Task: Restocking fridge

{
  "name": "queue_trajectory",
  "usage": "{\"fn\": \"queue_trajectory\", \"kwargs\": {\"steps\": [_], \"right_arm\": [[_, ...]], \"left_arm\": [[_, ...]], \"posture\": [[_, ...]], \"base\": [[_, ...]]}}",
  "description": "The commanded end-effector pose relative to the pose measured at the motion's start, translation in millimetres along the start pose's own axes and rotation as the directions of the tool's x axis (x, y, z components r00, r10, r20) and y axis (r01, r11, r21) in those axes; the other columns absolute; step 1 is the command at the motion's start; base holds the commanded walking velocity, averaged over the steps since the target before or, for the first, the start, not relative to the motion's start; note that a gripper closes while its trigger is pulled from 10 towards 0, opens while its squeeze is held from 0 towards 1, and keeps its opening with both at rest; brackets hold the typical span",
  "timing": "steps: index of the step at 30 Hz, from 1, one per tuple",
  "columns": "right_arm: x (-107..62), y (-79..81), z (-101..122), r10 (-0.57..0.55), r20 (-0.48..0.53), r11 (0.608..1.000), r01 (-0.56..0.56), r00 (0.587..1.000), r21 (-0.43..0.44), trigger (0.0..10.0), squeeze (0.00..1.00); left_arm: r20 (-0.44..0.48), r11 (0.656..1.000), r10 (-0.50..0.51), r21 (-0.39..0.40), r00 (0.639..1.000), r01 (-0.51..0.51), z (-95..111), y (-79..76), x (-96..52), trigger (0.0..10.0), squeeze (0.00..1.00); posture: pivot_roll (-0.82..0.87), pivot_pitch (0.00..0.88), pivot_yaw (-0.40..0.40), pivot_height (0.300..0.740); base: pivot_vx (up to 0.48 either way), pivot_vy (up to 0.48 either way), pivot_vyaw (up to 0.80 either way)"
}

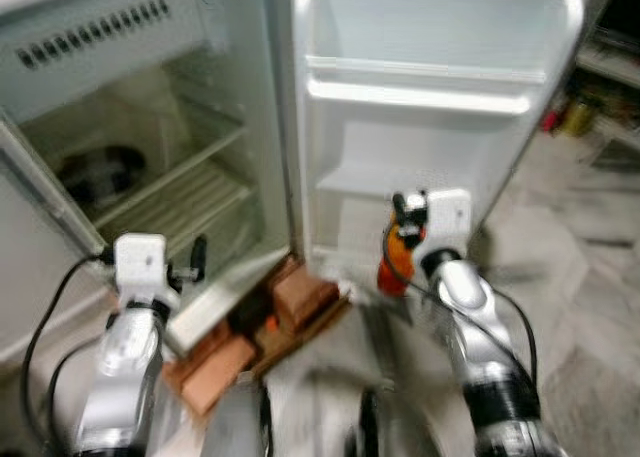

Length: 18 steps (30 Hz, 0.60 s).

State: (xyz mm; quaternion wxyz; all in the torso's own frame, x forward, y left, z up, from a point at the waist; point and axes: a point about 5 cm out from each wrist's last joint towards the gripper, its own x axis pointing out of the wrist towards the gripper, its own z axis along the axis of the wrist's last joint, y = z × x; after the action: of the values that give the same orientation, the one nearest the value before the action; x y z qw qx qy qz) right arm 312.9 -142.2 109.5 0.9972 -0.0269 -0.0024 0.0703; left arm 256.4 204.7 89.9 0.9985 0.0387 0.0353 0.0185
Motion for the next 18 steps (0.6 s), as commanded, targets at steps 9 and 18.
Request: {"fn": "queue_trajectory", "kwargs": {"steps": [9,18], "right_arm": [[-0.8,5.4,2.7,0.012,0.026,1.0,-0.012,1.0,-0.007,10.0,0.0],[-0.6,2.6,3.0,0.001,0.028,1.0,-0.001,1.0,-0.017,10.0,0.0]], "left_arm": [[-0.041,1.0,-0.021,-0.012,0.999,0.02,-10.7,-4.5,-2.6,10.0,0.0],[-0.04,1.0,-0.021,-0.018,0.999,0.021,-11.1,-5.5,-2.0,10.0,0.0]], "posture": [[0.03,0.072,0.022,0.66],[0.03,0.074,0.023,0.66]], "base": [[0.0,0.0,0.0],[0.0,0.0,0.0]]}}
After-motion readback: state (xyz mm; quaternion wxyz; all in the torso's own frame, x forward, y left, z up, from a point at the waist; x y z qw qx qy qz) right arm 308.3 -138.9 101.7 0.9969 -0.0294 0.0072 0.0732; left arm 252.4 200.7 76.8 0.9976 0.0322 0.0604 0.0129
